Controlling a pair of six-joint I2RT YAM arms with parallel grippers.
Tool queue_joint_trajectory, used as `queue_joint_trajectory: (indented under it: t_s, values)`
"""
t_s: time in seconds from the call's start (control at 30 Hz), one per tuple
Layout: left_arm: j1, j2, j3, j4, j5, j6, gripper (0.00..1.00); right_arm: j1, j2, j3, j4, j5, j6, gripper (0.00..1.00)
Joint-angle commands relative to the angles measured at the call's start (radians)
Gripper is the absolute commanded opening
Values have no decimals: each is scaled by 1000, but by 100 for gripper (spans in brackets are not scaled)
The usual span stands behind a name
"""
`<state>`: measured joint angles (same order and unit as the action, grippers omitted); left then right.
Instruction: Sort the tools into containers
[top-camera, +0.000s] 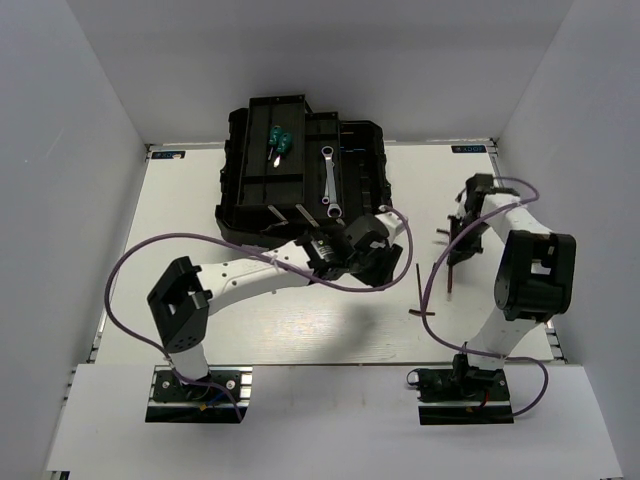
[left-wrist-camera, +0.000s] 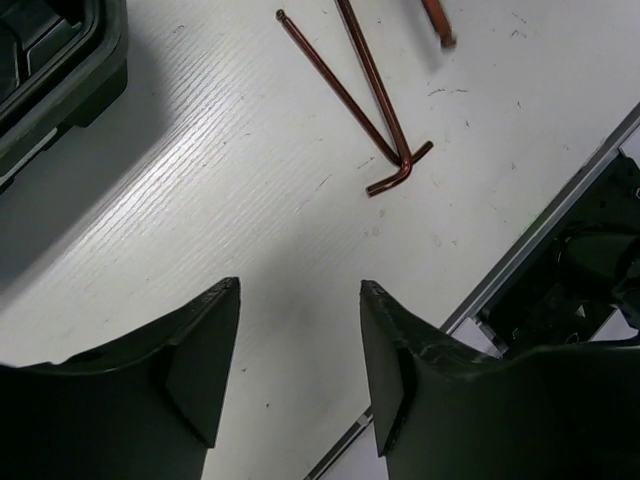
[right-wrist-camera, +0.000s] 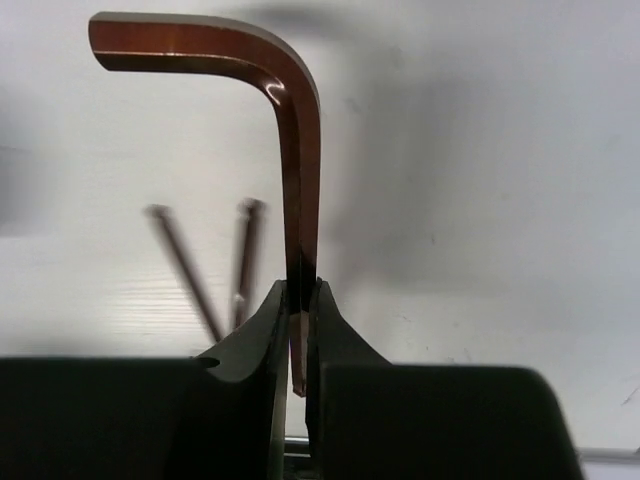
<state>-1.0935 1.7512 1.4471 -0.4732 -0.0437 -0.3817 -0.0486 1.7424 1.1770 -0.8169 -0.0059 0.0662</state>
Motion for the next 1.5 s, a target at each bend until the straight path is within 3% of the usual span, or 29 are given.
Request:
queue_joint_trajectory:
  t_s: [0.0, 0.13, 0.23, 0.43, 0.53, 0.73, 0.87, 0.9, 1.1, 1.17, 1.2, 1.27, 1.3, 1.4, 1.47]
  values:
    - [-5, -113, -62, 85, -33, -8, 61, 4, -96, 223, -21, -193, -100, 0]
    - [-5, -160, -146, 117, -51, -28, 55, 16, -12, 497, -79, -426, -77, 0]
    - [-5, -223, -201, 117, -97, -55, 51, 47, 113, 741, -102, -578, 48, 0]
    - [-5, -370, -290, 107, -244, -115, 47, 186, 235, 858, -8, -696, 128, 0]
    - [-5, -406, -301, 85, -265, -138, 47, 232, 299, 929, 36, -680, 168, 0]
    - [-14, -394, -281, 53, -265, -160, 67, 269, 394, 955, 91, -568, 161, 0]
    - [-14, -316, -200, 41, -233, -134, 71, 274, 401, 954, 70, -537, 121, 40]
    - [-14, -297, -183, 32, -232, -122, 73, 274, 396, 951, 61, -539, 115, 45]
    - [-32, -136, -28, 22, -186, -60, 74, 262, 316, 908, 41, -531, 83, 49]
    - [-32, -107, 7, 45, -145, -36, 69, 248, 293, 902, 10, -467, 64, 40]
    - [-32, -79, 16, 54, -131, -26, 58, 239, 245, 882, -10, -430, 57, 23]
    - [-32, -44, 54, 76, -98, -13, 46, 228, 209, 830, -31, -331, 32, 0]
    - [-32, -23, 68, 76, -85, 4, 33, 198, 150, 804, -36, -183, 17, 0]
    - [-32, 85, 149, 85, -36, 33, 17, 101, 98, 678, -108, -47, -2, 0]
    - [-42, 176, 189, 97, 11, 44, 17, 17, 79, 581, -198, -28, 4, 0]
